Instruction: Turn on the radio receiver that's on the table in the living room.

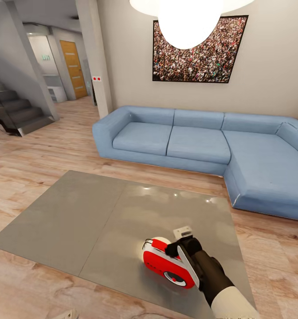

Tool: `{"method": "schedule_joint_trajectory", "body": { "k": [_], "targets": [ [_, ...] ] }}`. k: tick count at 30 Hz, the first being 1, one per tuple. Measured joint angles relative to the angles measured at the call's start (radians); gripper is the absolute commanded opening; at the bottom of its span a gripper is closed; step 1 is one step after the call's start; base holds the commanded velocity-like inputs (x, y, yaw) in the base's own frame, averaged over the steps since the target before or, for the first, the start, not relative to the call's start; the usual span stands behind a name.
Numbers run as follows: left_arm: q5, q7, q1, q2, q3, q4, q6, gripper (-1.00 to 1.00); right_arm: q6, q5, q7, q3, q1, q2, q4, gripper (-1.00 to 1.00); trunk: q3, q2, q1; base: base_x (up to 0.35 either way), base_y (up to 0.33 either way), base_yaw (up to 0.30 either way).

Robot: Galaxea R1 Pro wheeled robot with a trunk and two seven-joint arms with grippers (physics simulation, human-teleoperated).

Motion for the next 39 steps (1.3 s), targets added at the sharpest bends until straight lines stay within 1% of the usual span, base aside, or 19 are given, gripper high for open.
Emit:
{"method": "schedule_joint_trajectory", "body": {
  "k": [7, 12, 22, 24, 26, 27, 28, 29, 30, 32, 33, 34, 36, 39],
  "targets": [
    [0.000, 0.000, 0.000, 0.000, 0.000, 0.000, 0.000, 1.00, -0.003, -0.001, 0.001, 0.001, -0.005, 0.003, 0.023, 1.00, 0.000, 0.000, 0.000, 0.000, 0.000, 0.000],
    [0.001, -0.001, 0.000, 0.000, 0.001, 0.000, 0.001, 1.00, -0.005, 0.002, 0.001, 0.003, -0.006, 0.006, 0.058, 1.00, 0.000, 0.000, 0.000, 0.000, 0.000, 0.000],
    [0.008, -0.001, 0.000, -0.003, 0.001, -0.007, 0.004, 1.00, -0.005, 0.004, 0.005, 0.002, -0.006, 0.008, 0.065, 1.00, 0.000, 0.000, 0.000, 0.000, 0.000, 0.000],
    [0.007, 0.002, 0.000, -0.008, 0.002, -0.013, 0.016, 1.00, -0.005, 0.004, 0.005, 0.002, -0.006, 0.008, 0.065, 1.00, 0.000, 0.000, 0.000, 0.000, 0.000, 0.000],
    [0.007, 0.010, 0.000, -0.008, 0.007, -0.023, 0.050, 1.00, -0.005, 0.004, 0.005, 0.002, -0.006, 0.008, 0.065, 1.00, 0.000, 0.000, 0.000, 0.000, 0.000, 0.000],
    [0.006, 0.021, 0.000, -0.008, 0.019, -0.032, 0.075, 1.00, -0.005, 0.004, 0.005, 0.002, -0.006, 0.008, 0.065, 1.00, 0.000, 0.000, 0.000, 0.000, 0.000, 0.000],
    [0.006, 0.034, 0.000, -0.008, 0.041, -0.041, 0.095, 1.00, -0.005, 0.004, 0.005, 0.002, -0.006, 0.008, 0.065, 1.00, 0.000, 0.000, 0.000, 0.000, 0.000, 0.000],
    [0.006, 0.045, 0.000, -0.008, 0.071, -0.049, 0.108, 1.00, -0.005, 0.004, 0.005, 0.002, -0.006, 0.008, 0.065, 1.00, 0.000, 0.000, 0.000, 0.000, 0.000, 0.000],
    [0.007, 0.050, 0.000, -0.007, 0.088, -0.052, 0.113, 1.00, -0.005, 0.004, 0.005, 0.002, -0.006, 0.008, 0.065, 1.00, 0.000, 0.000, 0.000, 0.000, 0.000, 0.000],
    [0.006, 0.059, 0.000, -0.002, 0.144, -0.059, 0.124, 1.00, -0.005, 0.004, 0.005, 0.002, -0.006, 0.008, 0.065, 1.00, 0.000, 0.000, 0.000, 0.000, 0.000, 0.000],
    [0.006, 0.062, 0.000, 0.002, 0.165, -0.061, 0.127, 1.00, -0.005, 0.004, 0.005, 0.002, -0.006, 0.008, 0.065, 1.00, 0.000, 0.000, 0.000, 0.000, 0.000, 0.000],
    [0.006, 0.063, 0.000, 0.009, 0.196, -0.063, 0.130, 1.00, -0.005, 0.004, 0.005, 0.002, -0.006, 0.008, 0.065, 1.00, 0.000, 0.000, 0.000, 0.000, 0.000, 0.000],
    [0.008, 0.064, 0.000, 0.017, 0.220, -0.064, 0.133, 1.00, -0.005, 0.005, 0.005, 0.002, -0.006, 0.008, 0.065, 1.00, 0.000, 0.000, 0.000, 0.000, 0.000, 0.000],
    [0.009, 0.063, 0.000, 0.018, 0.231, -0.064, 0.134, 1.00, -0.005, 0.005, 0.005, 0.002, -0.006, 0.008, 0.065, 1.00, 0.000, 0.000, 0.000, 0.000, 0.000, 0.000]
  ]
}}
